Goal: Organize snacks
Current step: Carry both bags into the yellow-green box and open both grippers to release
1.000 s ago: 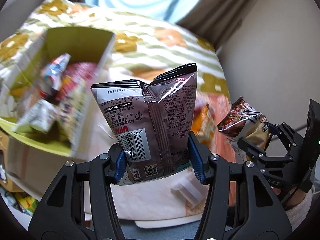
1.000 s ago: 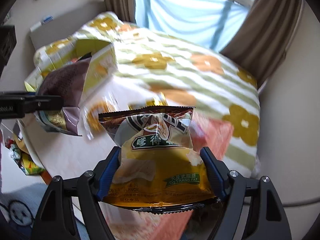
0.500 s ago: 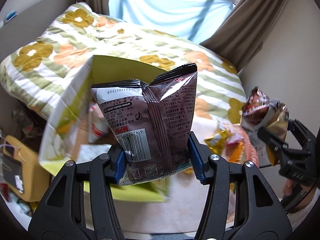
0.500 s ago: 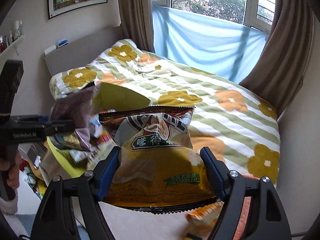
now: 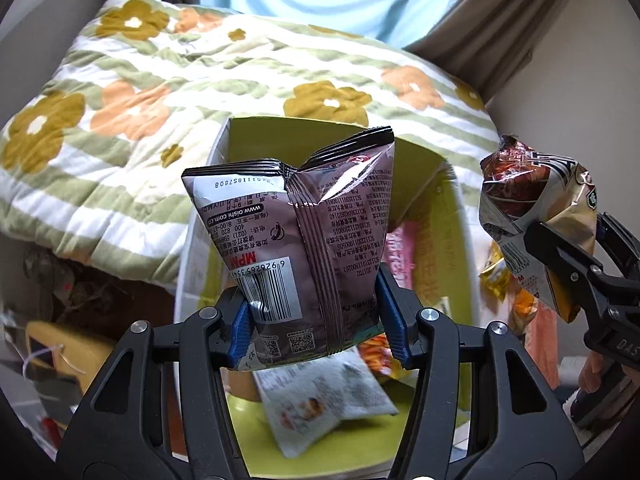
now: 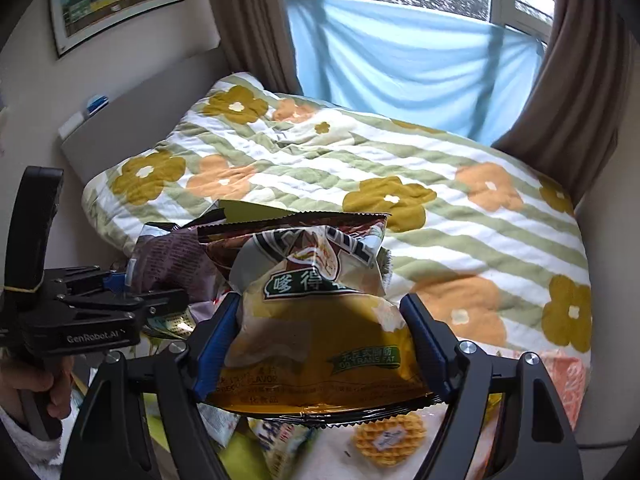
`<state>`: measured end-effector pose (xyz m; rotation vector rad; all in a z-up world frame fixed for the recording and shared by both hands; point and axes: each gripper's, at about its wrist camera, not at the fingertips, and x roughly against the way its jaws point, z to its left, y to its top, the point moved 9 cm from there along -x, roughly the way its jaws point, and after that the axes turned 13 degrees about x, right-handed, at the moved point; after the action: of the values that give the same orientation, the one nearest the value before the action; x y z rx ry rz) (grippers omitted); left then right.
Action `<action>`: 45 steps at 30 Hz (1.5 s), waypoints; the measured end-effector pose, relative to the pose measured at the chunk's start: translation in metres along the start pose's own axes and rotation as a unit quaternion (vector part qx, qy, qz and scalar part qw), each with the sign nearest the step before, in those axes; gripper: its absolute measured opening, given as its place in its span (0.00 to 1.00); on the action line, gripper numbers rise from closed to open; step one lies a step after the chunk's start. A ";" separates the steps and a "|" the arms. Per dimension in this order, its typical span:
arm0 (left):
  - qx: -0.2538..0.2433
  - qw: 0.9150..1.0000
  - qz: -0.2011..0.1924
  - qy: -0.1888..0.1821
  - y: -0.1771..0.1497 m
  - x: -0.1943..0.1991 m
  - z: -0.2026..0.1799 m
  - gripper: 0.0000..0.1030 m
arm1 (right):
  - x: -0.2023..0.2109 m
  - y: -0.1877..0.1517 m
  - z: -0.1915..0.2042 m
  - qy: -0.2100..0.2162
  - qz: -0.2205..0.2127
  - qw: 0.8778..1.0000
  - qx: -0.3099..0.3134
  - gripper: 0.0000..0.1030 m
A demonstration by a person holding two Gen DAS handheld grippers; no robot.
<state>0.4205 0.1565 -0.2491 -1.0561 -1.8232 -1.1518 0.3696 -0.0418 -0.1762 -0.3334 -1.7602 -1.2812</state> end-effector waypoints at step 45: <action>0.006 1.000 -0.017 -0.018 -0.008 0.009 0.033 1.00 | -0.056 0.010 0.023 0.048 -0.001 0.995 -0.091 0.98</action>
<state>0.4052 0.1872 -0.2544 -1.0485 -1.8798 -1.1461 0.3953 -0.0020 -0.2158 -0.3667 -1.5685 -1.4395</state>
